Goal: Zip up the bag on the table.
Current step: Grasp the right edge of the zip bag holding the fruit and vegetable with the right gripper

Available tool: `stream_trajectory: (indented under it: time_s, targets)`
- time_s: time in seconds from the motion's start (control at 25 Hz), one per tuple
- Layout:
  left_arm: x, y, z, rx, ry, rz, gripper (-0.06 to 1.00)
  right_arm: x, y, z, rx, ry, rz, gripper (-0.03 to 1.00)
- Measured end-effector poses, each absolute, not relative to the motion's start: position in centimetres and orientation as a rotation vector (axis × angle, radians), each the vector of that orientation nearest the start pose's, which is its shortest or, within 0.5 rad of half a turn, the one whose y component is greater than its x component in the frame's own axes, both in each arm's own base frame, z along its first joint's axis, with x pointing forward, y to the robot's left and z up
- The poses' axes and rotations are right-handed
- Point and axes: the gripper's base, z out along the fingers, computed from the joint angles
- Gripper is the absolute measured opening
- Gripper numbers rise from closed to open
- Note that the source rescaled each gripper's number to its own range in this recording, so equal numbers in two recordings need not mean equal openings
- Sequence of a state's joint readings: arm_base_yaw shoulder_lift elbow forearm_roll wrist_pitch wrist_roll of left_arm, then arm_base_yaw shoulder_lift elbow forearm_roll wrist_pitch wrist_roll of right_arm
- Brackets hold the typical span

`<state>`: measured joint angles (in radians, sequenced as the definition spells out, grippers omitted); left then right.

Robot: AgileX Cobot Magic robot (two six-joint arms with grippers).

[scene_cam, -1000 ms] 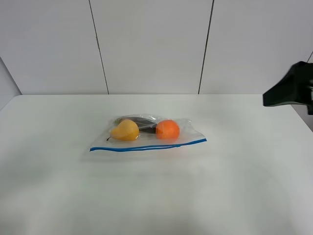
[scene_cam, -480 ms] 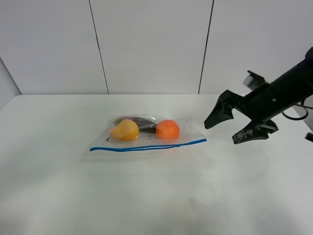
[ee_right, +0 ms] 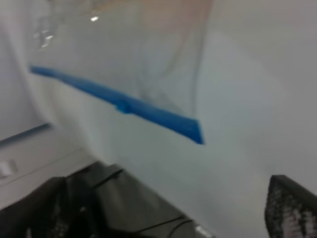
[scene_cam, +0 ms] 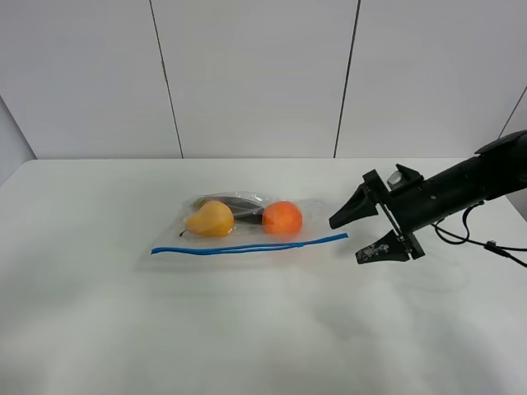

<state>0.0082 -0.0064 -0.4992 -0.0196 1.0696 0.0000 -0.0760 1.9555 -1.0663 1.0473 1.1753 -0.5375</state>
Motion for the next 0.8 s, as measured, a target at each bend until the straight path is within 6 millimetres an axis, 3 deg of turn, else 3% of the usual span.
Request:
stream_trajectory:
  time_s: [0.32, 0.8]
  targets:
    - [-0.62, -0.16, 27.63, -0.007, 2.047, -0.018, 1.00, 33.55, 4.93, 14.64, 0.326, 2.830, 1.481, 0.55]
    - [-0.62, -0.16, 27.63, -0.007, 2.047, -0.018, 1.00, 33.91, 5.07, 14.58, 0.358, 2.799, 1.467, 0.52]
